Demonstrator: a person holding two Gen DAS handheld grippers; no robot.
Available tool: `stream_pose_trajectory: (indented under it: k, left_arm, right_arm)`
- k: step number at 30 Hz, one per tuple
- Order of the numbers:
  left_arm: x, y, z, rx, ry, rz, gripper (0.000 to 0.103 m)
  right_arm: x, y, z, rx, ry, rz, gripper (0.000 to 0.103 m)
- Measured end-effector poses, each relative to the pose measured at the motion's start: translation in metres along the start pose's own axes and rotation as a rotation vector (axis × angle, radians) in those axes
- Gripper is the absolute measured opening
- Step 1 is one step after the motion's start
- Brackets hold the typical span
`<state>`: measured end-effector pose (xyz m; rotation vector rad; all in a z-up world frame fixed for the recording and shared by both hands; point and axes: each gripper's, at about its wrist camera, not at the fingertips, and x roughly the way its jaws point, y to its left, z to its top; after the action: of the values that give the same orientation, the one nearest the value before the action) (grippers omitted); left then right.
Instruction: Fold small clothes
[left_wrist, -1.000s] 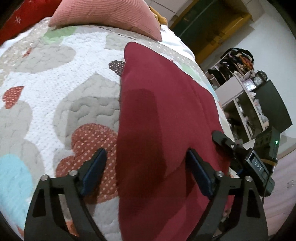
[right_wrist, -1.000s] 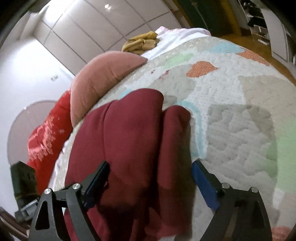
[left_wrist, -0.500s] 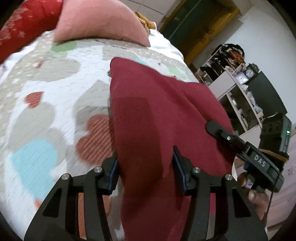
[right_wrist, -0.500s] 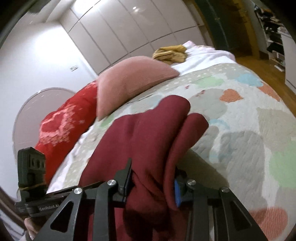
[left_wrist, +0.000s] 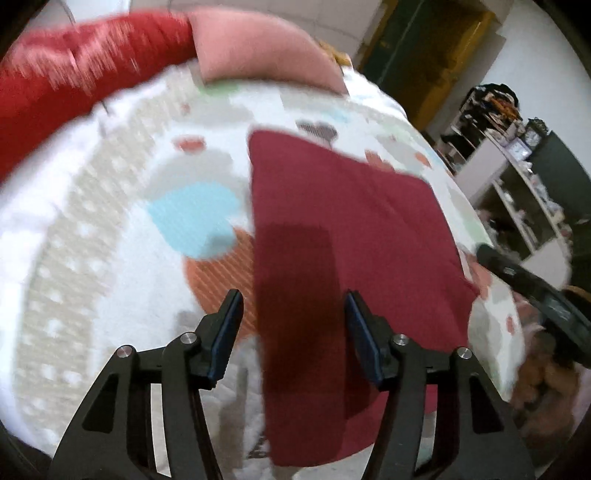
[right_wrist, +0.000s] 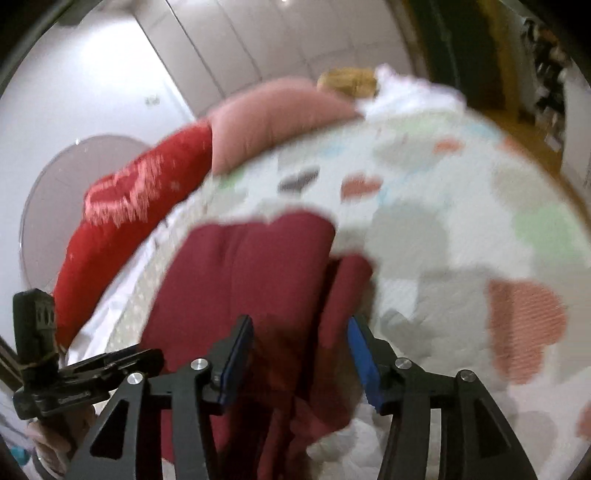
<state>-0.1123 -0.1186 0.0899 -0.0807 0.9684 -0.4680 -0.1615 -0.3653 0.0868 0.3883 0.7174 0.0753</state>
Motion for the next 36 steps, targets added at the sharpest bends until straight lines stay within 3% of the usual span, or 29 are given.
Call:
stream_pose_trajectory:
  k: [4, 7, 12, 13, 16, 22, 27, 32, 36]
  left_arm:
    - [-0.005, -0.011, 0.006, 0.038, -0.055, 0.059, 0.058]
    - [0.011, -0.014, 0.005, 0.061, -0.041, 0.090, 0.058]
    - [0.030, -0.004, 0.001, 0.029, -0.020, 0.093, 0.063]
    - [0.030, -0.005, 0.001, 0.029, -0.024, 0.102, 0.063]
    - [0.026, -0.012, 0.000, 0.058, -0.041, 0.131, 0.063]
    - [0.022, -0.015, -0.006, 0.060, -0.038, 0.141, 0.063]
    - [0.008, -0.019, -0.015, 0.078, -0.069, 0.181, 0.063]
    - [-0.016, -0.020, -0.022, 0.087, -0.119, 0.211, 0.063]
    - [-0.038, -0.020, -0.026, 0.078, -0.178, 0.214, 0.063]
  right_arm:
    - [-0.020, 0.039, 0.003, -0.151, -0.042, -0.003, 0.049]
    - [-0.006, 0.059, -0.002, -0.206, -0.018, 0.000, 0.042]
    - [0.056, 0.041, -0.014, -0.189, 0.098, -0.128, 0.038]
    - [0.060, 0.034, -0.015, -0.165, 0.095, -0.123, 0.038]
    - [0.049, 0.033, -0.013, -0.142, 0.084, -0.109, 0.038]
    - [0.013, 0.054, -0.023, -0.216, 0.038, -0.108, 0.038]
    - [0.036, 0.057, -0.049, -0.264, 0.095, -0.202, 0.039]
    - [0.005, 0.063, -0.044, -0.231, 0.029, -0.163, 0.040]
    - [-0.031, 0.069, -0.039, -0.179, -0.069, -0.120, 0.049]
